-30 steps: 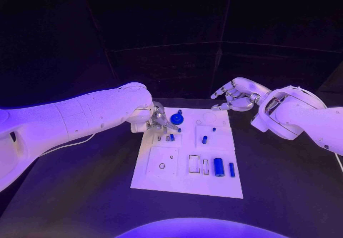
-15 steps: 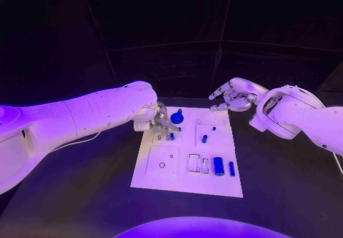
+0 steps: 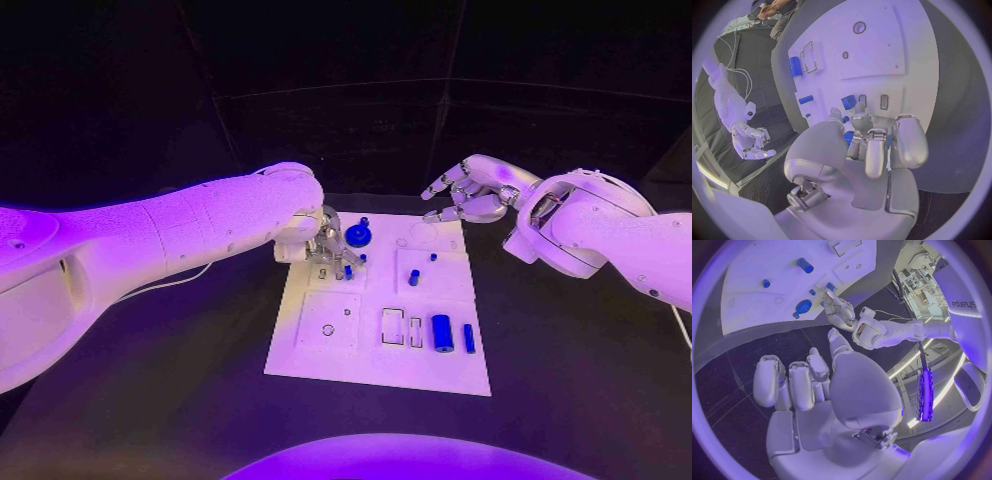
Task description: Assemble the parts on the task board
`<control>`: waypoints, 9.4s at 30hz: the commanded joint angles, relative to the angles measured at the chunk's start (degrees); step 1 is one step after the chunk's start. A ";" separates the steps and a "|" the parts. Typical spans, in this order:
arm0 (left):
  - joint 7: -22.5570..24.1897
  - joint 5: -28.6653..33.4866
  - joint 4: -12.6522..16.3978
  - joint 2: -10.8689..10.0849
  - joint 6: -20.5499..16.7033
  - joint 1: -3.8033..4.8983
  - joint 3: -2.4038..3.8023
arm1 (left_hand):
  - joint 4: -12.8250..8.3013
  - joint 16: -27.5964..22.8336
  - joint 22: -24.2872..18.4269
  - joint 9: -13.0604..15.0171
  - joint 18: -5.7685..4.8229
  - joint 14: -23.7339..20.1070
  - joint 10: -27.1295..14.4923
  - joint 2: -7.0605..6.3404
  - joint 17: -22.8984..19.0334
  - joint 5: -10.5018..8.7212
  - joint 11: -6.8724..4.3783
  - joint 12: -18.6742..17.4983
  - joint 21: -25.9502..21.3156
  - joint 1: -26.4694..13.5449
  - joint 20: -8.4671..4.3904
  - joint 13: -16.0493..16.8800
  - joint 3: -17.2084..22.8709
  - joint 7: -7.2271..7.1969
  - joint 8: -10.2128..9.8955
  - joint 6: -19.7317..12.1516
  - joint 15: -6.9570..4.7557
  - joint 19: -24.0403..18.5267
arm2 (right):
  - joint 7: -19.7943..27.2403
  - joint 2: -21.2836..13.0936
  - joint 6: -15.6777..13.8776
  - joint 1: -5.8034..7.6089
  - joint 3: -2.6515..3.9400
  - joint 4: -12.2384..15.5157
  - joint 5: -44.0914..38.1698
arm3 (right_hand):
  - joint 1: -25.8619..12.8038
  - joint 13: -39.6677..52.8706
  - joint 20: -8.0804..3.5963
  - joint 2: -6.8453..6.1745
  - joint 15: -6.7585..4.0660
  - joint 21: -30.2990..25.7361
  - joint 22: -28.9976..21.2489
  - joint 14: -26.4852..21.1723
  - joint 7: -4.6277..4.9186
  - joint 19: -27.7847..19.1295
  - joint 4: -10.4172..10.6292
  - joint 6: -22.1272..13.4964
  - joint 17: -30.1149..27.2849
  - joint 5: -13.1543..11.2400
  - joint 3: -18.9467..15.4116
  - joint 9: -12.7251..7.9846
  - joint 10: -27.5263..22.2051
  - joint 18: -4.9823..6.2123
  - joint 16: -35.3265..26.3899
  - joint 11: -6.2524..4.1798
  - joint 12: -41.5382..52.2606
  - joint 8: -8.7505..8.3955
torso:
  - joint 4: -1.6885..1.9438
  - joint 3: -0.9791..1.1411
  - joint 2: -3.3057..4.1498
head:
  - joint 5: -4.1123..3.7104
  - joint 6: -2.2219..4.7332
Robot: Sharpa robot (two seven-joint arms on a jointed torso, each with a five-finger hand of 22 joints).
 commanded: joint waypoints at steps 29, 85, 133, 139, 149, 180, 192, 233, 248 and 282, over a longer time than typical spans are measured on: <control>-0.57 -0.35 -0.48 1.00 2.61 -0.04 -0.01 | -3.85 0.18 -0.07 0.89 -0.81 6.06 -0.67 0.91 15.08 -0.05 -0.09 0.44 -0.41 5.14 -0.23 -0.20 2.88 0.05 1.46 -1.39 -0.20 -0.33 | -1.03 0.76 1.99 0.13 0.05 -0.62 -0.43 | 0.50 -0.64 -0.10 0.59 -0.27 -0.65 -0.48 1.76 0.05 -0.63 0.12 -0.07 -0.36 0.73 -0.35 -0.04 -0.69 0.70 -0.65 -0.07 -0.93 0.30 | 0.09 -0.03 0.05 | -0.47 -0.74; 6.75 -2.74 9.15 -7.44 -14.42 -1.85 -0.07 | -18.18 0.18 -0.90 2.25 -0.59 6.06 -0.66 -7.27 15.08 6.38 -0.14 -1.15 -1.52 1.83 -0.19 -3.53 47.85 0.24 4.50 -4.53 -0.22 -0.39 | -1.46 1.18 3.29 0.12 0.04 -2.05 -0.81 | 0.74 -0.89 -0.13 0.78 -0.29 -1.06 -1.12 1.72 0.05 -1.03 0.26 -0.10 -0.66 1.03 -0.53 -0.04 -0.90 0.84 -0.94 -0.08 -1.18 0.34 | 0.13 -0.04 0.04 | 0.16 -1.36; 2.38 -5.06 7.58 -6.41 -5.18 -2.42 -0.06 | -16.56 0.18 -0.62 2.43 -0.64 6.06 -0.40 -7.97 15.08 6.05 -0.29 -1.12 -1.42 -1.08 -0.28 -3.94 47.95 -0.05 5.05 -4.13 -0.32 -0.28 | -1.64 1.96 2.91 0.11 0.04 -2.47 -2.75 | 1.04 -1.45 -0.21 1.09 -0.40 -1.36 -1.50 1.76 -0.13 -1.16 0.57 0.62 -0.84 1.12 -0.87 0.10 -1.30 0.91 -1.19 -0.23 -1.71 0.88 | 0.10 0.05 0.07 | 0.52 -1.79; 1.91 -4.61 6.86 -5.72 -4.53 -2.42 -0.05 | -13.06 0.18 -0.38 2.10 -0.70 6.06 -1.19 -8.36 15.08 5.93 -0.29 -1.85 -1.34 -5.15 -0.27 -5.32 45.61 -0.10 4.91 -3.46 -0.30 -0.23 | -1.59 2.04 2.96 0.11 0.04 -2.44 -2.75 | 1.09 -1.46 -0.21 1.10 -0.41 -1.38 -1.52 1.76 -0.15 -1.16 0.58 0.67 -0.87 1.12 -0.89 0.11 -1.31 0.92 -1.22 -0.24 -1.72 0.92 | 0.03 0.02 0.04 | 0.53 -1.84; 1.73 -4.47 5.50 -4.57 -3.82 -2.40 -0.04 | -10.02 0.18 0.00 1.93 -0.74 6.06 -0.97 -8.93 15.08 5.94 -0.56 -1.26 -1.17 -8.49 -0.42 -5.04 43.05 -0.45 5.30 -2.29 -0.53 -0.13 | -1.58 2.15 3.00 0.11 0.04 -2.50 -2.75 | 1.13 -1.55 -0.22 1.12 -0.42 -1.45 -1.63 1.74 -0.16 -1.23 0.59 0.73 -0.95 1.12 -0.91 0.12 -1.36 0.94 -1.28 -0.26 -1.80 0.97 | 0.05 0.03 0.06 | 0.47 -1.89; 2.11 -4.45 4.31 -3.78 -4.61 -2.39 -0.01 | -2.18 0.18 1.45 1.72 -0.99 6.06 0.89 -13.06 15.08 -0.14 -1.32 1.61 -0.50 -14.63 -1.13 -2.39 25.95 -1.39 6.60 -0.62 -1.24 0.26 | -1.44 2.43 2.93 0.11 0.03 -2.87 -2.75 | 0.31 -2.01 -0.31 1.11 -0.45 -1.98 -2.31 1.75 -0.16 -1.49 1.91 0.44 -1.32 -0.95 -2.43 0.01 -1.61 1.05 -1.75 -0.23 -2.08 1.15 | 0.09 -0.05 0.04 | 0.07 -2.04; 2.83 -4.45 6.52 -5.79 -6.62 -2.36 2.40 | 0.81 0.18 1.55 1.73 -1.00 6.06 1.18 -12.09 15.08 -0.16 -1.55 2.22 -0.57 -12.34 -1.42 -1.82 20.31 -1.60 7.01 -0.64 -1.45 0.36 | -1.39 2.39 2.97 0.10 0.03 -3.32 -2.75 | 0.21 -2.03 -0.31 1.11 -0.45 -2.07 -2.43 1.74 -0.15 -1.55 2.11 0.41 -1.44 -1.13 -2.68 0.01 -1.61 1.07 -1.86 -0.22 -2.06 1.19 | 0.20 -0.04 0.04 | -0.15 -2.01; 9.89 -8.43 -18.46 3.51 0.32 -1.16 6.29 | 0.51 0.18 0.11 -1.41 -0.74 6.06 -1.66 -7.65 15.08 -0.11 0.25 1.44 -1.86 -3.00 -0.06 -4.20 13.79 0.47 3.66 -4.32 0.06 -0.08 | -0.91 3.84 2.92 0.07 0.02 -4.93 -2.75 | 0.47 -1.95 -0.32 1.38 -0.46 -2.26 -2.69 1.73 -0.16 -1.67 2.30 0.34 -1.55 -0.61 -2.88 -0.01 -1.54 1.12 -2.01 -0.23 -1.89 1.26 | -0.02 -0.05 0.21 | 0.49 -1.63; 9.40 -8.55 -21.54 4.68 3.29 -1.77 6.28 | 0.07 0.18 0.63 -1.67 -0.82 6.06 -1.71 -7.43 15.08 -0.11 0.25 1.51 -1.54 -2.13 -0.02 -4.22 13.31 0.47 3.63 -4.04 0.08 0.05 | -0.95 3.90 3.06 0.07 0.02 -4.95 -2.75 | 0.54 -1.94 -0.33 1.46 -0.47 -2.30 -2.74 1.74 -0.16 -1.69 2.33 0.33 -1.52 -0.49 -2.91 -0.01 -1.55 1.13 -2.00 -0.23 -1.88 1.28 | 0.01 -0.09 0.18 | 0.41 -1.77; 8.98 -8.70 -22.69 5.51 7.68 -2.20 6.27 | -2.36 0.18 1.17 -2.45 -0.88 6.06 -1.64 -5.88 15.08 -0.13 0.22 1.76 -1.22 1.45 -0.02 -4.07 13.03 0.44 3.44 -3.32 0.05 0.10 | -1.02 4.05 3.24 0.07 0.02 -5.07 -2.75 | 0.94 -1.93 -0.34 1.72 -0.48 -2.33 -2.73 1.78 -0.18 -1.62 2.40 0.35 -1.48 0.11 -3.04 0.00 -1.56 1.12 -2.03 -0.26 -1.80 1.40 | 0.05 -0.08 0.22 | 0.23 -1.96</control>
